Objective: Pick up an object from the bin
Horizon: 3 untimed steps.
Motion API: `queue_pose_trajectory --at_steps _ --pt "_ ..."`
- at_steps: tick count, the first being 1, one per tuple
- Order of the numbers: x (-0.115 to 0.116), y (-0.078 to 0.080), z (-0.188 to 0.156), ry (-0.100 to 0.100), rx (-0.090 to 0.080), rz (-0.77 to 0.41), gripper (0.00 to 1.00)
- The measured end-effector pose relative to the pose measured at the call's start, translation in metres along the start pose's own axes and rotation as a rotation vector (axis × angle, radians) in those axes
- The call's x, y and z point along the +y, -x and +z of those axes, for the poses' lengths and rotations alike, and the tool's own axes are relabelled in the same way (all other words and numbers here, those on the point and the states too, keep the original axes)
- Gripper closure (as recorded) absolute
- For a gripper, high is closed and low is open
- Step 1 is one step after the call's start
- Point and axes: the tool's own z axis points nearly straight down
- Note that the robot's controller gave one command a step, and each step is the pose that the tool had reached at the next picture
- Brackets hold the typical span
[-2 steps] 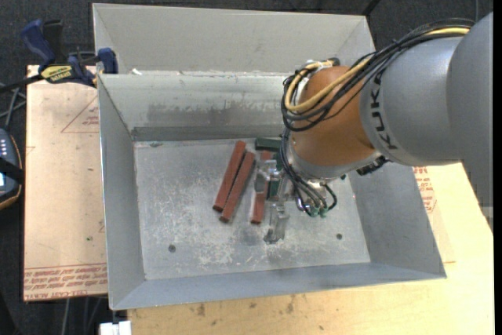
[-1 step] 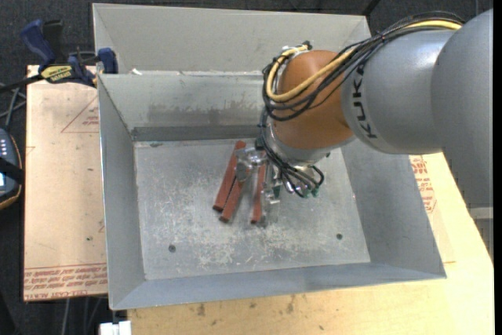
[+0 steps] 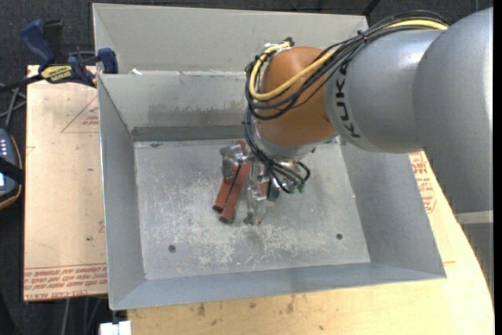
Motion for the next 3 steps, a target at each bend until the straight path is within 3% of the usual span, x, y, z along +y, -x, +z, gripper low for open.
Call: queue_pose_trajectory --at_steps 1,2,3 --pt "-0.017 0.032 0.029 0.001 -0.002 -0.384 1.0" --pt "-0.017 0.032 0.029 0.001 -0.003 -0.383 1.0" --pt "-0.018 0.001 -0.001 0.002 0.008 -0.482 1.0"
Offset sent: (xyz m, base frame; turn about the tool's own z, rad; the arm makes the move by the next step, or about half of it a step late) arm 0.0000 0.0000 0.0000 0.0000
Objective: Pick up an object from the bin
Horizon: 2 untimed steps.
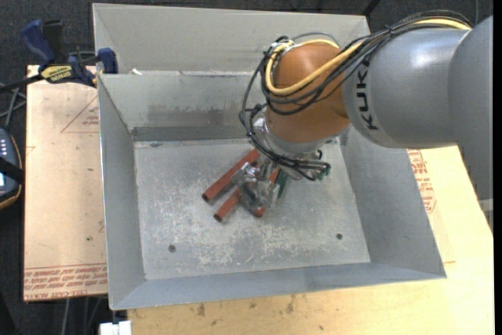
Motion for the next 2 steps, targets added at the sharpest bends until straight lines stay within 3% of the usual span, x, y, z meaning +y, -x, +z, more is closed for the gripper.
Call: queue_pose_trajectory --at_steps 1,2 --pt "-0.016 -0.009 -0.026 -0.003 -0.006 0.053 1.0" --pt "-0.024 0.002 -0.032 -0.005 -0.007 0.271 1.0"
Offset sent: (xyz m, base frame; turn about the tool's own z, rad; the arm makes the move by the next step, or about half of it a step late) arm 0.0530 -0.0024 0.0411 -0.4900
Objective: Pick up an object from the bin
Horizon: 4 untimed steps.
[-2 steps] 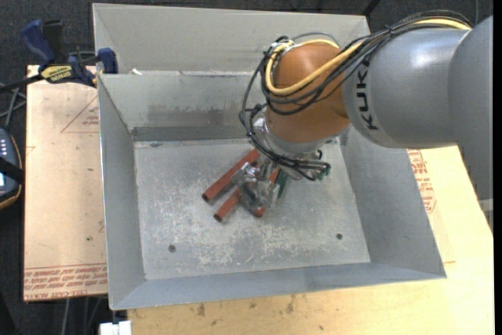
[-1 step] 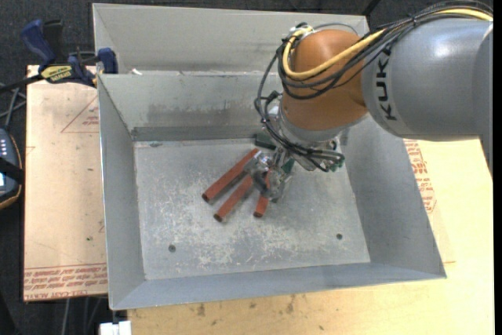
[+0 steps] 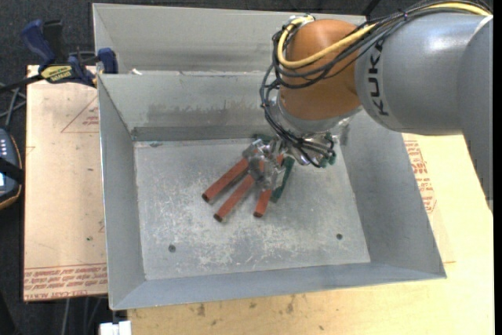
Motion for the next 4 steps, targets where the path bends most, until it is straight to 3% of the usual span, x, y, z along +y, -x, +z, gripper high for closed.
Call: queue_pose_trajectory --at_steps 1,2,3,4 --pt "0.024 0.023 -0.018 0.0 0.002 -0.118 1.0" --pt "0.051 -0.011 -0.096 0.002 0.002 -0.012 1.0" --pt "0.069 -0.012 -0.049 -0.002 -0.005 -0.118 1.0" --pt "0.077 0.027 -0.039 0.005 0.01 -0.125 1.0"
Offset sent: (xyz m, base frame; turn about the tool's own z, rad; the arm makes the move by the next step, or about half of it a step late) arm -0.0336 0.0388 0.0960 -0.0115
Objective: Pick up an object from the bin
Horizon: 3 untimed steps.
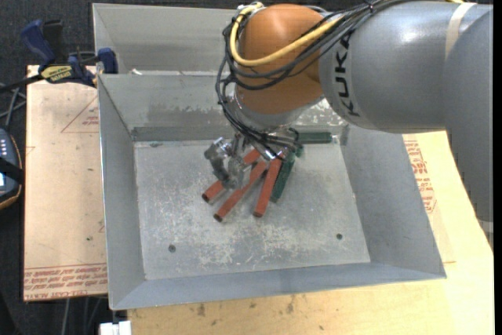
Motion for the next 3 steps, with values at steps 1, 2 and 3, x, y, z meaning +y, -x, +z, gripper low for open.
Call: queue_pose_trajectory --at_steps 1,2,3 --pt "0.011 0.008 -0.033 -0.004 -0.009 0.049 0.0" --pt "0.011 0.008 -0.032 -0.004 -0.008 0.05 0.0" --pt "0.0 0.009 -0.017 -0.006 -0.013 -0.114 0.0"
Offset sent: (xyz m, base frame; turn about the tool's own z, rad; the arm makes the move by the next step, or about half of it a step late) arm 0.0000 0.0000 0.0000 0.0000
